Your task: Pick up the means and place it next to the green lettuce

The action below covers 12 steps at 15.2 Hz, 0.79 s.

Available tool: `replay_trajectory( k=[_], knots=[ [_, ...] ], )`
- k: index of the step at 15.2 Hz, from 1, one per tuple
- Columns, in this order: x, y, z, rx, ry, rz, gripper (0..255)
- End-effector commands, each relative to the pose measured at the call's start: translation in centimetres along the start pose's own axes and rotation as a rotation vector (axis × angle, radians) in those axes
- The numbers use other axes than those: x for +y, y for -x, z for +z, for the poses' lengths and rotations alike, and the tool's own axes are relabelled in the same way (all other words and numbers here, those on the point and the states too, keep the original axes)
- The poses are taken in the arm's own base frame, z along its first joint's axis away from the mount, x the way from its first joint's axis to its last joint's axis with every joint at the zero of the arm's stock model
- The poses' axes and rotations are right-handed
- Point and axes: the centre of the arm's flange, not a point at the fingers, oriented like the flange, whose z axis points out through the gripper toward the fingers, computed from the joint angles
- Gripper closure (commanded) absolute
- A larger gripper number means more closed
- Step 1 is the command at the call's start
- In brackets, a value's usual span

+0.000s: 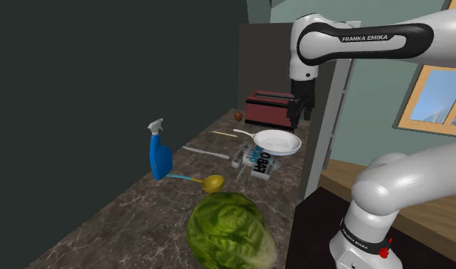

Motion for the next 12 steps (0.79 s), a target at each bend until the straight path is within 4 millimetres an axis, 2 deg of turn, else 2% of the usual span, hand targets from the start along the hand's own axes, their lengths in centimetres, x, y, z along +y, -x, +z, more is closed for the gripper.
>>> replay_trajectory(
  k=[1,12],
  knots=[
    [0.0,0.0,0.0,0.0,0.0,0.0,0],
    [-3.9,-13.4,4.3,-0.006,0.016,-0.129,0]
  ],
)
